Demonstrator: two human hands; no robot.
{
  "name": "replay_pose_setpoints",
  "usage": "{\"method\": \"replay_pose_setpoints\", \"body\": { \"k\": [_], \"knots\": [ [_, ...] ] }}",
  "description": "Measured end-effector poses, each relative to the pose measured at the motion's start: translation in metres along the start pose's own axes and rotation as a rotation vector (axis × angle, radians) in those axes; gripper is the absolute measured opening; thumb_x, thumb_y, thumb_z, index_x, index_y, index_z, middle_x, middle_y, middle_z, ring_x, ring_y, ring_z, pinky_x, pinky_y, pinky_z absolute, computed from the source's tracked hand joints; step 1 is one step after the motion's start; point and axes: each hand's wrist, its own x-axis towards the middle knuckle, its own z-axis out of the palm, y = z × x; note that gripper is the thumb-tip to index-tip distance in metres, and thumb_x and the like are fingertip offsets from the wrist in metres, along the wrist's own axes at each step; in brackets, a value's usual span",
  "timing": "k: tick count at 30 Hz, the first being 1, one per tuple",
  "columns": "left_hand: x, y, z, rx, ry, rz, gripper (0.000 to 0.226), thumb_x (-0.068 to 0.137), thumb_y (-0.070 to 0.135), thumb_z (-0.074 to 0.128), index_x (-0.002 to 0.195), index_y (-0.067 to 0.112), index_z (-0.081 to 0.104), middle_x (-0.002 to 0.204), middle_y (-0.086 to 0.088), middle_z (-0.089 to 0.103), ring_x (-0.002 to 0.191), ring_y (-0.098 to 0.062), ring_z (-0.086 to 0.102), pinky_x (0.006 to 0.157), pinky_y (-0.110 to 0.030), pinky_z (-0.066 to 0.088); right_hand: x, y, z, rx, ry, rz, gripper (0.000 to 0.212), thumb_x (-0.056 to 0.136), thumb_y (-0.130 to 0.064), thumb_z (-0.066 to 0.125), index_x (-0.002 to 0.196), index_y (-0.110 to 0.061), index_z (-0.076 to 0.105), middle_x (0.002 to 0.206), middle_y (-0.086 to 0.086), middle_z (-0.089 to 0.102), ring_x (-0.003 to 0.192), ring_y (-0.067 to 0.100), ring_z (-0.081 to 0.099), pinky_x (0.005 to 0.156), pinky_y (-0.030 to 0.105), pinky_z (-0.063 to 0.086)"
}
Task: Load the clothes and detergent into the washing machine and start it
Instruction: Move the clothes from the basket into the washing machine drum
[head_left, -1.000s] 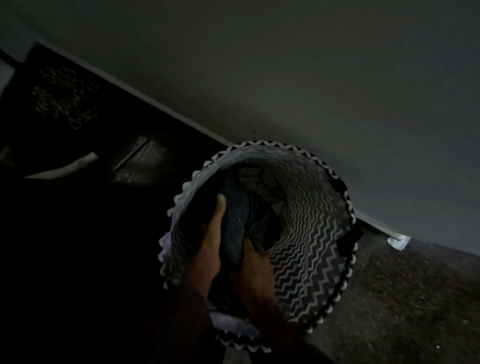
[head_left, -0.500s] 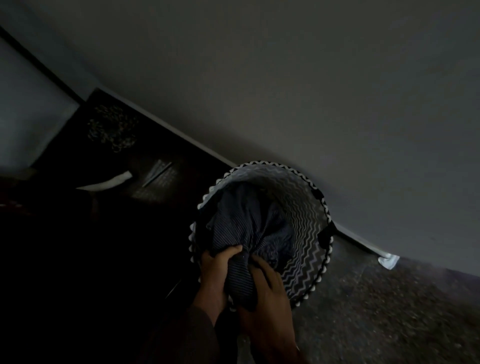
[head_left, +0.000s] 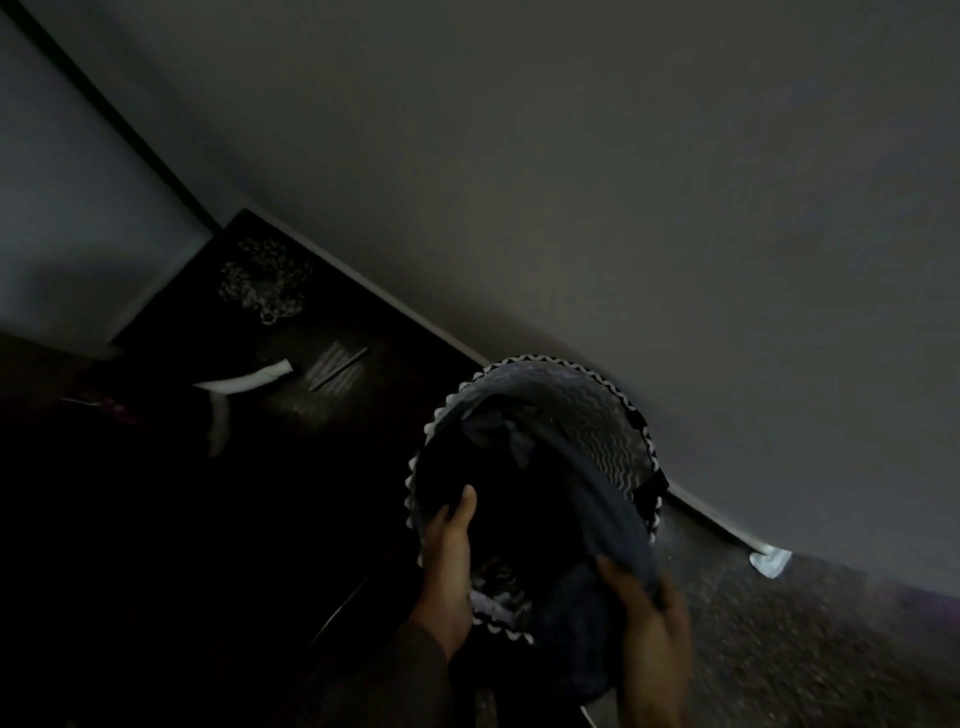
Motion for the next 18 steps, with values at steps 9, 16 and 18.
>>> {"method": "replay_pose_setpoints", "body": {
  "k": [9,16,18],
  "knots": [
    [0.044,0.010,-0.022,0.085,0.199,0.147,0.024,0.097,0.021,0.057,0.121,0.017,0.056,0.118,-0.006,0.060,0.108,-0.025,0.059,0.074,-0.037,0.053,0.035,-0.023,-0.028,0.325,-0.013,0.140,0.068,0.026,-0.039,0.093,0.090,-0.020,0.081,0.122,0.010,0.069,0.105,0.030,0.069,0.080,0.043,0.060],
    [0.061,-0.009,-0.027,0.682,0.211,0.358,0.049,0.084,0.022,0.072,0.128,0.019,0.051,0.134,-0.008,0.056,0.120,-0.025,0.057,0.102,-0.045,0.048,0.010,-0.032,0.002,0.102,0.008,0.049,0.014,0.085,-0.026,0.067,0.094,-0.022,0.075,0.105,0.007,0.074,0.105,0.030,0.066,0.091,0.048,0.050],
    [0.046,-0.013,-0.026,0.849,0.117,0.547,0.058,0.081,0.033,0.070,0.134,0.026,0.050,0.140,0.002,0.050,0.129,-0.016,0.049,0.108,-0.034,0.042,-0.004,-0.028,0.006,-0.090,-0.021,-0.057,0.054,0.064,-0.053,0.079,0.102,-0.015,0.071,0.104,0.008,0.070,0.103,0.029,0.065,0.089,0.048,0.050]
  ]
}}
